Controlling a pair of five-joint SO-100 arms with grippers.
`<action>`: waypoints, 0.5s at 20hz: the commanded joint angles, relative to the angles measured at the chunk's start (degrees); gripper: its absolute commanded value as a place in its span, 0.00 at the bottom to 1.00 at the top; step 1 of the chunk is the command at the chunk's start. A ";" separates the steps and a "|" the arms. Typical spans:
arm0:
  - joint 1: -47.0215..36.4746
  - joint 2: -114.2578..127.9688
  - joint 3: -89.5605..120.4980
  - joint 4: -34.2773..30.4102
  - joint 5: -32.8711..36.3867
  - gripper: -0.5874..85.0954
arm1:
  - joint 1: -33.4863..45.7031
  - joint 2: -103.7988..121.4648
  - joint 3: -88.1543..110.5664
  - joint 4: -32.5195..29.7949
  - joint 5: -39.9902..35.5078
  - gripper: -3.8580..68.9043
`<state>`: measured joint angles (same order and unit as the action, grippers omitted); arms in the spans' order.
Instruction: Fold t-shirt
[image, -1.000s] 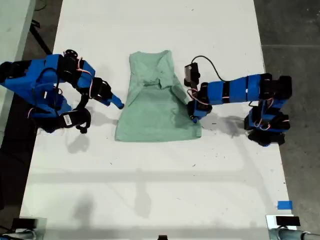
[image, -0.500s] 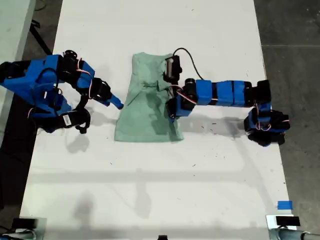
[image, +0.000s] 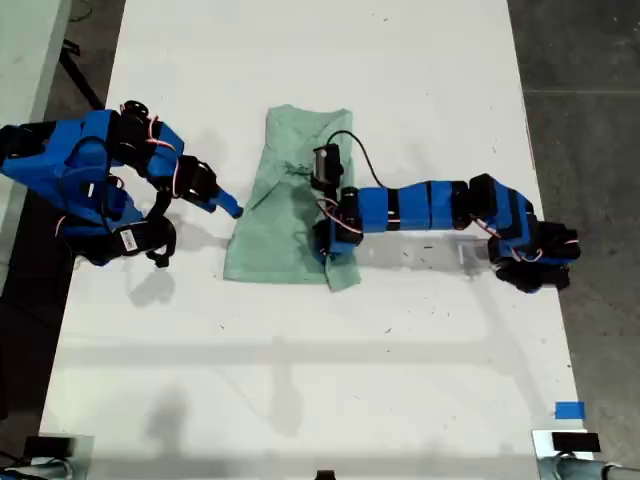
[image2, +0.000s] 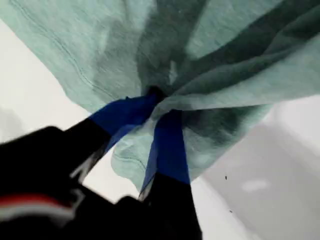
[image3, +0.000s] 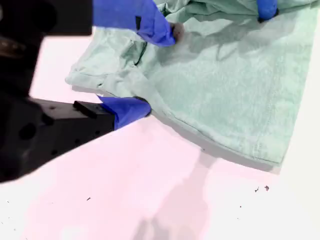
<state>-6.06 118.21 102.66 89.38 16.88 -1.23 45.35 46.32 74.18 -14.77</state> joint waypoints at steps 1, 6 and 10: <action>0.35 3.16 0.79 -0.97 -1.05 0.28 | 1.41 4.48 -3.87 0.26 -1.76 0.48; 1.67 4.83 4.66 -1.49 -3.52 0.28 | 4.31 18.19 -4.57 13.80 -4.04 0.43; 3.96 4.83 7.38 -2.64 -6.59 0.28 | 6.24 30.94 -0.09 17.67 -8.00 0.41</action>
<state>-3.69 121.55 109.95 88.15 11.87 4.04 66.45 46.41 91.14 -20.65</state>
